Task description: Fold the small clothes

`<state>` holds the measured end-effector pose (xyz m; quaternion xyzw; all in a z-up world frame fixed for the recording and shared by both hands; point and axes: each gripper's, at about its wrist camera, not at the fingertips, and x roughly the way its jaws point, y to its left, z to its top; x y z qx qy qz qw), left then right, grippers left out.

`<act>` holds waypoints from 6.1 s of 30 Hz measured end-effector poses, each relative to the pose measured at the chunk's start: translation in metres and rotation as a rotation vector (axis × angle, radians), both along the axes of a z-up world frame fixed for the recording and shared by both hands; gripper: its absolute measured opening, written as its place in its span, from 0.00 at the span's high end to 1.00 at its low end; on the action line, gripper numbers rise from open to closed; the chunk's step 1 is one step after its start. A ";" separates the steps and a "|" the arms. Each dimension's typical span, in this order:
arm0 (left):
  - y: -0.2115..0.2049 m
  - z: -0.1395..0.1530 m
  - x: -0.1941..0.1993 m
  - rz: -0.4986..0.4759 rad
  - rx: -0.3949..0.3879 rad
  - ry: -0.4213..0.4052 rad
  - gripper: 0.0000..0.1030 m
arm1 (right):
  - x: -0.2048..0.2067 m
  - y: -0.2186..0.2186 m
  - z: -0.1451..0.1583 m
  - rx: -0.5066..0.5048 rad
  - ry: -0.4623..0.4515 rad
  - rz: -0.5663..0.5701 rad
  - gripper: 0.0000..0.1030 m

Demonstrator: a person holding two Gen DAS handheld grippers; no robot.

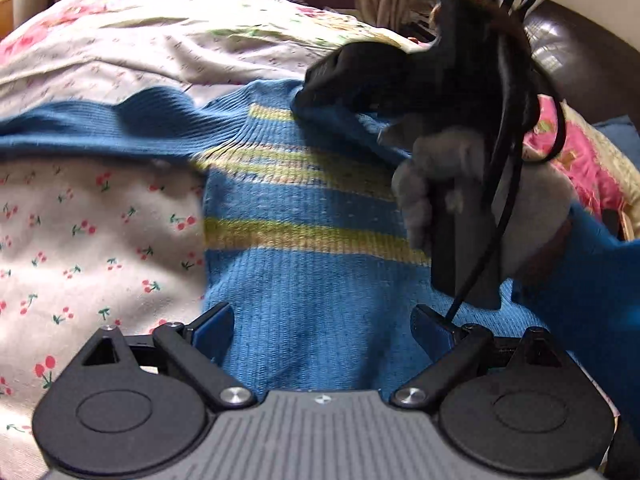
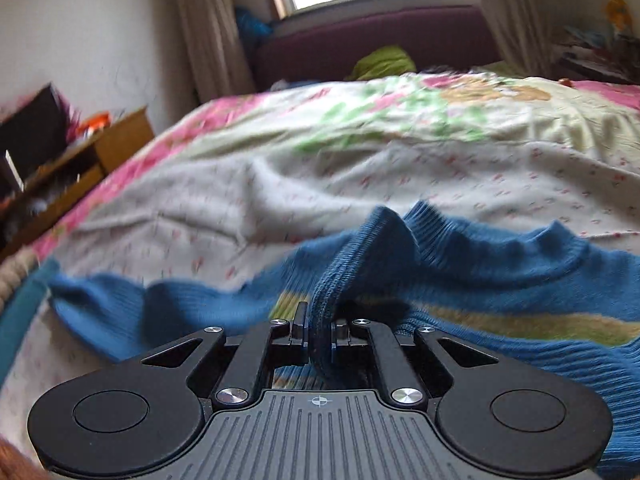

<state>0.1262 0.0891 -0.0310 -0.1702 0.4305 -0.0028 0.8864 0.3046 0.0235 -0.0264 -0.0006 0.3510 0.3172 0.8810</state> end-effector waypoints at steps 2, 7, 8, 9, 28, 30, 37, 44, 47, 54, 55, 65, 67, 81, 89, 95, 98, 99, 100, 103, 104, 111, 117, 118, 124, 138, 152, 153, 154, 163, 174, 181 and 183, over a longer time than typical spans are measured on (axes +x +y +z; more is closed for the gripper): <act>0.004 -0.001 0.001 0.005 -0.017 -0.010 0.00 | -0.003 -0.002 -0.007 -0.009 0.026 0.009 0.85; 0.008 -0.006 0.004 0.014 -0.027 -0.008 0.00 | -0.010 -0.011 -0.007 0.020 0.056 0.066 0.83; 0.009 -0.006 0.004 0.015 -0.030 -0.008 0.00 | -0.010 -0.013 -0.005 0.032 0.064 0.085 0.80; 0.008 -0.006 0.005 0.016 -0.031 -0.009 0.00 | -0.011 -0.016 -0.002 0.039 0.069 0.107 0.79; 0.003 -0.009 0.000 0.009 -0.014 -0.012 0.00 | -0.010 -0.103 0.014 0.009 0.017 -0.168 0.74; -0.001 -0.011 0.001 0.003 0.003 -0.007 0.00 | -0.006 -0.137 0.014 0.041 0.021 -0.265 0.74; -0.017 -0.014 0.008 -0.033 0.088 0.012 0.00 | 0.013 -0.220 0.005 0.152 0.075 -0.492 0.74; -0.026 0.008 0.046 -0.084 0.066 -0.013 0.00 | 0.035 -0.232 -0.023 0.020 0.114 -0.530 0.76; -0.035 0.015 0.070 -0.109 0.135 -0.057 0.00 | 0.039 -0.233 -0.021 0.014 0.102 -0.525 0.76; -0.032 0.010 0.119 -0.076 0.190 -0.097 0.00 | 0.047 -0.235 -0.008 0.018 0.063 -0.528 0.75; -0.030 0.006 0.124 -0.062 0.192 -0.096 0.00 | 0.052 -0.233 -0.009 -0.006 0.064 -0.536 0.75; -0.015 -0.007 0.124 -0.012 0.214 -0.050 0.00 | 0.035 -0.224 0.009 -0.037 0.024 -0.486 0.74; -0.013 -0.006 0.121 0.002 0.218 -0.062 0.00 | 0.019 -0.218 0.009 -0.039 0.024 -0.429 0.74; 0.014 -0.007 0.046 0.131 0.146 -0.003 0.00 | -0.012 -0.132 0.036 -0.144 -0.025 -0.151 0.69; 0.052 -0.005 0.026 0.244 0.084 -0.045 0.00 | -0.019 -0.023 0.021 -0.167 0.005 0.119 0.69; 0.070 -0.010 0.023 0.277 0.020 -0.046 0.00 | -0.006 0.008 -0.001 -0.270 0.106 0.169 0.66; 0.078 -0.006 0.020 0.299 -0.006 -0.075 0.00 | -0.009 0.021 0.017 -0.275 0.065 0.206 0.66; 0.081 -0.005 0.019 0.307 -0.011 -0.083 0.00 | -0.010 0.029 0.023 -0.275 0.055 0.228 0.66; 0.083 -0.005 0.019 0.314 -0.015 -0.087 0.00 | -0.011 0.038 0.029 -0.275 0.048 0.252 0.66; 0.089 -0.004 0.016 0.330 -0.043 -0.099 0.00 | -0.013 0.075 0.044 -0.276 0.032 0.352 0.66; 0.092 -0.002 0.014 0.340 -0.050 -0.112 0.00 | -0.015 0.090 0.048 -0.278 0.031 0.389 0.66; 0.130 0.012 -0.011 0.534 -0.018 -0.181 0.00 | -0.044 0.190 0.054 -0.323 -0.002 0.646 0.65; 0.181 0.001 -0.034 0.745 -0.086 -0.172 0.00 | -0.078 0.269 0.035 -0.390 0.004 0.868 0.65; 0.188 -0.002 -0.036 0.770 -0.107 -0.168 0.00 | -0.082 0.278 0.030 -0.404 0.007 0.887 0.65; 0.207 -0.014 -0.042 0.835 -0.152 -0.141 0.00 | -0.103 0.321 0.003 -0.483 -0.061 0.932 0.65; 0.198 -0.011 -0.042 0.799 -0.118 -0.187 0.00 | -0.067 0.289 0.053 -0.261 -0.090 0.718 0.93; 0.140 0.004 -0.010 0.544 0.059 -0.251 0.00 | 0.003 -0.060 0.100 0.269 0.018 -0.011 0.94; 0.132 0.005 -0.006 0.513 0.080 -0.249 0.00 | 0.006 -0.090 0.087 0.297 0.053 -0.092 0.94; 0.123 0.006 -0.001 0.479 0.105 -0.246 0.00 | 0.009 -0.116 0.071 0.319 0.092 -0.165 0.94; 0.035 0.003 0.028 0.204 0.337 -0.157 0.00 | 0.003 -0.214 -0.035 0.454 0.286 -0.411 0.93; -0.005 0.016 0.070 0.113 0.444 -0.103 0.00 | 0.014 -0.226 -0.040 0.507 0.273 -0.370 0.85; -0.023 0.017 0.090 0.048 0.489 -0.100 0.00 | 0.030 -0.236 -0.056 0.634 0.383 -0.390 0.77; -0.025 0.016 0.092 0.039 0.495 -0.091 0.00 | 0.032 -0.236 -0.057 0.622 0.369 -0.417 0.85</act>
